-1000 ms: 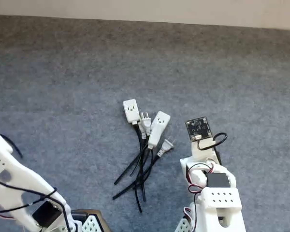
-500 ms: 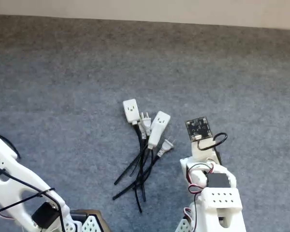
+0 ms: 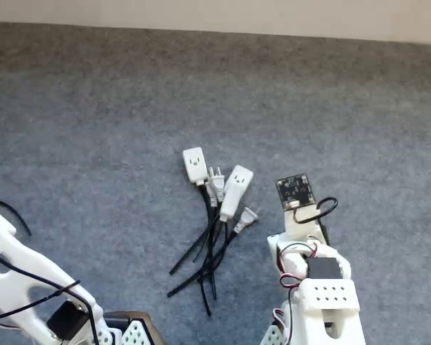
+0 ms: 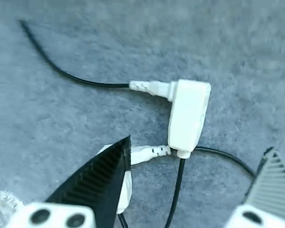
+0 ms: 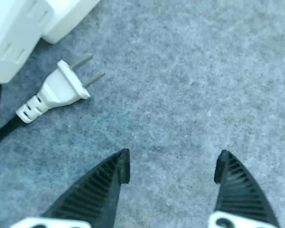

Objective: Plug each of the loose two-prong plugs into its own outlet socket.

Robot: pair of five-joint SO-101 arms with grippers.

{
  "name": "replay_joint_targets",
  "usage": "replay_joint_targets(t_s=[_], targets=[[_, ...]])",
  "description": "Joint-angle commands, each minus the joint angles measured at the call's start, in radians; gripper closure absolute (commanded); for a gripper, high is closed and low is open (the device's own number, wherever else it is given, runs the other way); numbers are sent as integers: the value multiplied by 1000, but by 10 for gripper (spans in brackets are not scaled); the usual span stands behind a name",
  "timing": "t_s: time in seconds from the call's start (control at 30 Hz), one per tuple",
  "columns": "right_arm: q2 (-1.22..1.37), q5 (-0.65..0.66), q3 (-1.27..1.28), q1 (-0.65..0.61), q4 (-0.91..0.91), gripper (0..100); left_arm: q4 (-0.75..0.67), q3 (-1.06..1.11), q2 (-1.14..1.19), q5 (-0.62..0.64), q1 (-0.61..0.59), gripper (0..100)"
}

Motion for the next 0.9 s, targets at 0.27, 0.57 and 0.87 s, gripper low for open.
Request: replay_joint_targets(t_s=[0.27, 0.57, 0.87], targets=[[-13, 6, -4, -12, -19, 721, 9, 269, -389, 302, 403, 597], [-15, 6, -4, -12, -19, 721, -26, 773, -541, 367, 1003, 597], [-15, 6, -4, -12, -15, 721, -140, 768, -409, 443, 1179, 597]])
